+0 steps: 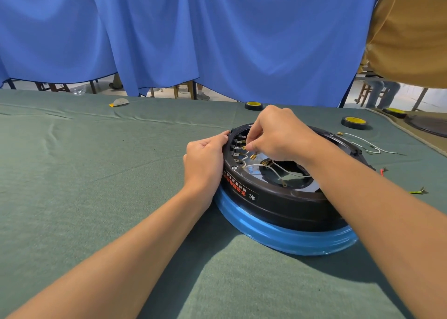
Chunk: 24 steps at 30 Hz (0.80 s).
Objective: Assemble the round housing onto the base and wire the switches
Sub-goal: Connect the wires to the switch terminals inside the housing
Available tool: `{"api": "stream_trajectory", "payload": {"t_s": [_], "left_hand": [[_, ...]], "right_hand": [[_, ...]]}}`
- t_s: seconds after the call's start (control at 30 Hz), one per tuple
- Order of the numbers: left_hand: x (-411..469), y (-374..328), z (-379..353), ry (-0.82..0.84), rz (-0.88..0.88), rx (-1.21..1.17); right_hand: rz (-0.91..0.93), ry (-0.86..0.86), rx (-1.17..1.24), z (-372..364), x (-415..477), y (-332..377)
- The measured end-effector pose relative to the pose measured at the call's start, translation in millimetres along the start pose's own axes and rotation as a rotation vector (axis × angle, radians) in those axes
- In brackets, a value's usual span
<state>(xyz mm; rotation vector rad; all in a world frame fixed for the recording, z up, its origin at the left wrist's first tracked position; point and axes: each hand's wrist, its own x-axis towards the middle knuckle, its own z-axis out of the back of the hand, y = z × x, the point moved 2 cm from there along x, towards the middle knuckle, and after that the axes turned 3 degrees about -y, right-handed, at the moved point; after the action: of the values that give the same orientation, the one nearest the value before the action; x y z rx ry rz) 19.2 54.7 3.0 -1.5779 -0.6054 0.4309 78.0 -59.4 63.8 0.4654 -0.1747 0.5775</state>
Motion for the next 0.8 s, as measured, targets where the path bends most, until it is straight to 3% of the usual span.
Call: {"api": "stream_trajectory", "payload": {"t_s": [0.53,0.8], "left_hand": [[0.9,0.4,-1.4,0.004,-0.007,0.003],[0.9,-2.3,-2.4,-0.003,-0.008,0.019]], "right_hand": [[-0.061,-0.019,0.083,-2.0,0.1,-0.9],[-0.025,-0.043,-0.033,-5.3,-3.5,4.9]]}}
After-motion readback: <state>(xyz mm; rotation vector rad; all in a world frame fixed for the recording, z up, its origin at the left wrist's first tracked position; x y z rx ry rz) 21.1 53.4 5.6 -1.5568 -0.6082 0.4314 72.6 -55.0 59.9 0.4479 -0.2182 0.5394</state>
